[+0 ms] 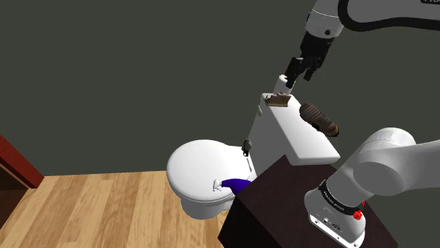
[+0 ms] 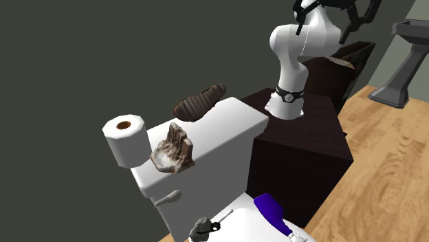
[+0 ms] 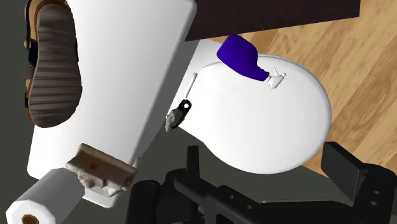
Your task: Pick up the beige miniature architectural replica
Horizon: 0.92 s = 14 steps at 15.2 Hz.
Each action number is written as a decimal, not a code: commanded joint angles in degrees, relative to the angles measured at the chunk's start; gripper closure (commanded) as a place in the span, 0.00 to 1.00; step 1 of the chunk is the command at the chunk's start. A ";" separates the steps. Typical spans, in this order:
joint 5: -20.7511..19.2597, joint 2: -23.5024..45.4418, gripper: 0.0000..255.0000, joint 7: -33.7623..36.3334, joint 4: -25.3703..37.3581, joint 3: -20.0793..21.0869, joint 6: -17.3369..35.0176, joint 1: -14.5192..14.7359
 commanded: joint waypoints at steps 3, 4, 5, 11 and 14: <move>-1.97 -0.74 0.00 -3.71 -2.80 -2.48 2.86 -0.41; -2.99 -0.94 0.00 -5.56 -4.08 -3.77 4.36 -0.65; -4.03 -1.03 0.00 -7.41 -5.26 -5.08 5.89 -0.93; -10.25 1.21 0.00 -18.44 -10.26 -13.47 16.07 -2.86; -13.07 4.20 0.00 -23.93 -11.31 -17.98 21.72 -3.65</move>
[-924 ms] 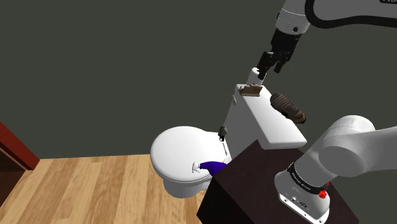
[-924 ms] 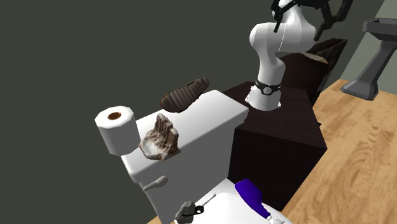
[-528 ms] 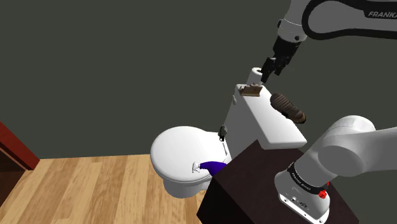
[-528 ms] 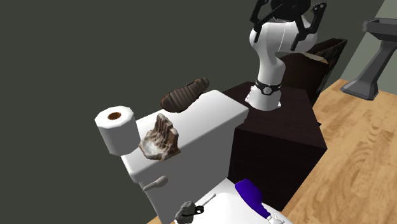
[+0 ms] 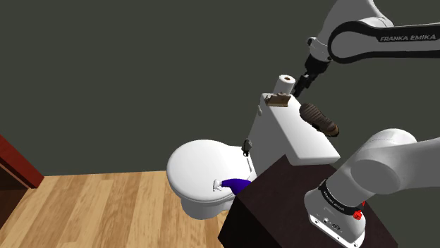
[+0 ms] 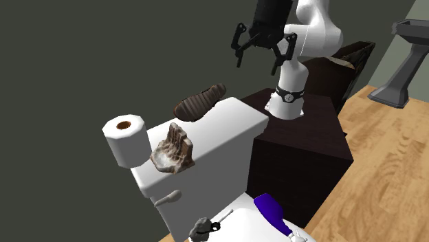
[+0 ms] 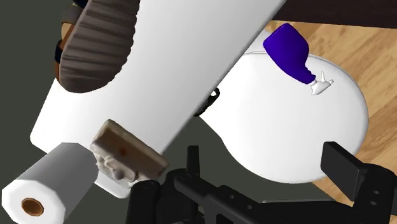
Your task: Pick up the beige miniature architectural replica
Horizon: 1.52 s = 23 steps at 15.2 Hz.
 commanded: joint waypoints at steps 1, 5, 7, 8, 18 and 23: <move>-1.81 2.74 0.00 -3.81 -0.34 -3.11 4.34 -0.34; -4.19 9.06 0.00 -11.36 0.30 -9.40 12.29 -0.42; -4.60 12.86 0.00 -15.35 1.27 -12.69 16.26 0.11; -4.53 14.90 0.00 -17.45 1.91 -14.37 18.23 0.53; 16.53 40.59 0.00 -49.93 13.29 -31.66 34.52 10.56; 32.38 50.57 0.00 -64.94 17.86 -29.96 36.87 8.53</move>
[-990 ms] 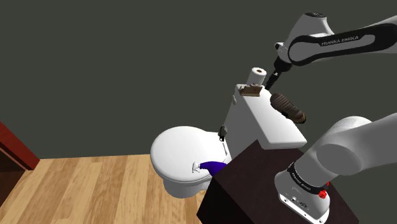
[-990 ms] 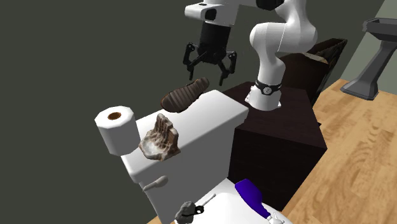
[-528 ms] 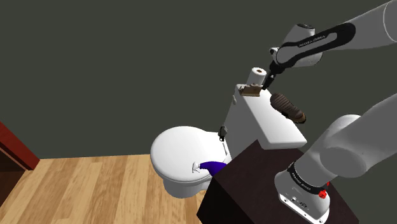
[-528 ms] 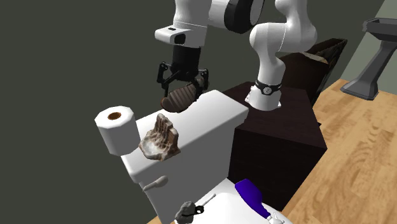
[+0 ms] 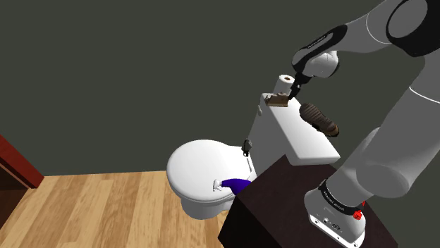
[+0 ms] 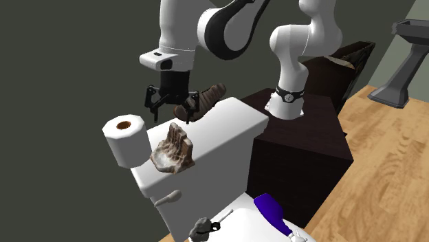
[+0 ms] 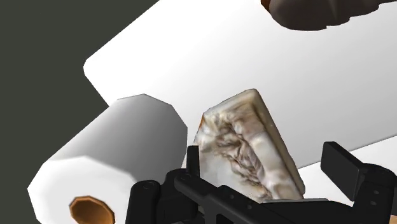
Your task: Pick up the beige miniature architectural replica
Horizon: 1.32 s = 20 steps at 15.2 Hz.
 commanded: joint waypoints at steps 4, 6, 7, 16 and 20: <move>7.28 4.38 0.00 -5.61 -0.05 2.80 3.02 -2.17; 9.26 5.57 0.00 -7.07 -0.08 3.86 3.89 -2.99; 9.25 5.57 0.00 -7.07 -0.08 3.88 3.89 -3.00; 9.07 5.47 1.00 -6.87 -0.08 3.79 3.83 -2.89; 5.47 3.28 1.00 -4.28 0.02 1.90 2.21 -1.49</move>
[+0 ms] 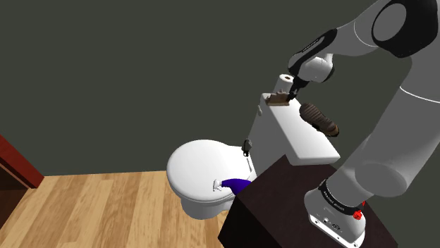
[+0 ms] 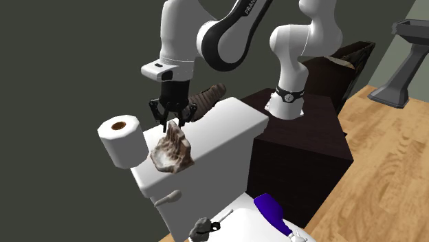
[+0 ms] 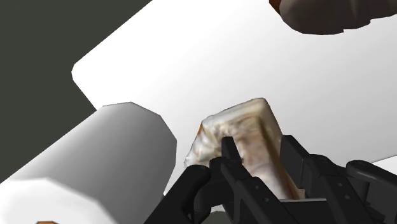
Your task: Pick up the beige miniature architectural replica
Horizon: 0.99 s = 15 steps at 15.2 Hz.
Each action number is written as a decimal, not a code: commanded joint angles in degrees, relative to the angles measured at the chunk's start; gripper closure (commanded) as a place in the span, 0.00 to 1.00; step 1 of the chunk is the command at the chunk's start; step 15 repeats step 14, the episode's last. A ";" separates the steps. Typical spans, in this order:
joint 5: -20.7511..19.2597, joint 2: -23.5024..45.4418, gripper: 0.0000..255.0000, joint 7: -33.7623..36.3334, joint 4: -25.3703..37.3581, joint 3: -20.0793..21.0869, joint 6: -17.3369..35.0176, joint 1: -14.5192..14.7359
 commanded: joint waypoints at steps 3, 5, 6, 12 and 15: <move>-5.29 -3.26 1.00 3.90 0.14 -2.38 -2.30 1.88; -7.76 -4.81 1.00 5.70 0.41 -3.21 -3.55 2.51; -8.96 -5.58 1.00 6.58 0.57 -3.57 -4.20 2.78; -15.47 -10.01 1.00 11.30 1.90 -4.65 -8.34 3.60; -15.62 -10.12 1.00 11.41 1.94 -4.62 -8.45 3.58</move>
